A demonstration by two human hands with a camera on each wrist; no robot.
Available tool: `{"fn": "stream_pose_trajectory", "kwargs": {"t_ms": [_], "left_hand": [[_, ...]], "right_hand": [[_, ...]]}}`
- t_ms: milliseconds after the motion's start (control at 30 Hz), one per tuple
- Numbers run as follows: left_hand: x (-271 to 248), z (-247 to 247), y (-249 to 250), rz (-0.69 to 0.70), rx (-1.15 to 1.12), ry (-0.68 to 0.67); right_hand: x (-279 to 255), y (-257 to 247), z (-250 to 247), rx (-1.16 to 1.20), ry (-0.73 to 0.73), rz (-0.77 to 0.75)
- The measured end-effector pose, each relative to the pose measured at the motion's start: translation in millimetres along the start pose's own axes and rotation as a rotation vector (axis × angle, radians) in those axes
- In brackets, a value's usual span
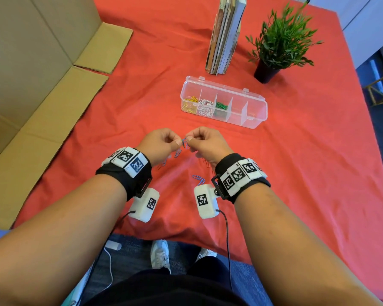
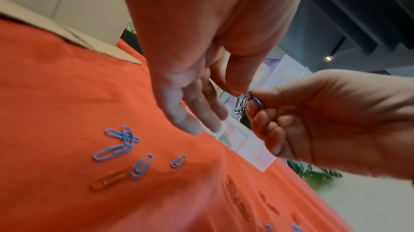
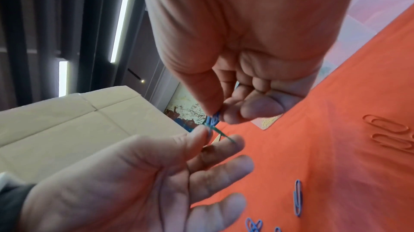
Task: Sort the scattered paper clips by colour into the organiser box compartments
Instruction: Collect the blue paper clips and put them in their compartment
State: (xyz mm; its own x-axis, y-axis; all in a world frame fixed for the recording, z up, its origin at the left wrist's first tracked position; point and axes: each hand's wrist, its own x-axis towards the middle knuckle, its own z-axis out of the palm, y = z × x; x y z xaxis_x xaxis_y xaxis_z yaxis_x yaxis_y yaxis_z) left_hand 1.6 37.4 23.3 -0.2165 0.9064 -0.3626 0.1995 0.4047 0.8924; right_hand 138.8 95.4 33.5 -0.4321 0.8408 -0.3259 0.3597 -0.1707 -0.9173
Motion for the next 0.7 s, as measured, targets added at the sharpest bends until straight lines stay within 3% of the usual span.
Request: {"fn": "stream_pose_trajectory", "kwargs": {"t_ms": [67, 133, 367, 500, 700], "left_hand": [[-5.0, 4.7, 4.2, -0.086, -0.289, -0.061], [-6.9, 6.1, 5.1, -0.089, -0.390, -0.075], [-5.3, 0.7, 4.8, -0.029, -0.359, -0.007], [-0.5, -1.5, 1.0, -0.064, -0.268, 0.011], [2.7, -9.2, -10.6, -0.065, -0.158, 0.086]], "right_hand": [[2.7, 0.3, -0.2, 0.064, 0.029, 0.024], [4.3, 1.2, -0.9, 0.139, 0.041, 0.051], [12.1, 3.5, -13.0, 0.124, 0.119, 0.087], [18.5, 5.6, -20.8, 0.067, 0.205, 0.092], [32.2, 7.5, -21.2, -0.091, 0.142, 0.105]]}}
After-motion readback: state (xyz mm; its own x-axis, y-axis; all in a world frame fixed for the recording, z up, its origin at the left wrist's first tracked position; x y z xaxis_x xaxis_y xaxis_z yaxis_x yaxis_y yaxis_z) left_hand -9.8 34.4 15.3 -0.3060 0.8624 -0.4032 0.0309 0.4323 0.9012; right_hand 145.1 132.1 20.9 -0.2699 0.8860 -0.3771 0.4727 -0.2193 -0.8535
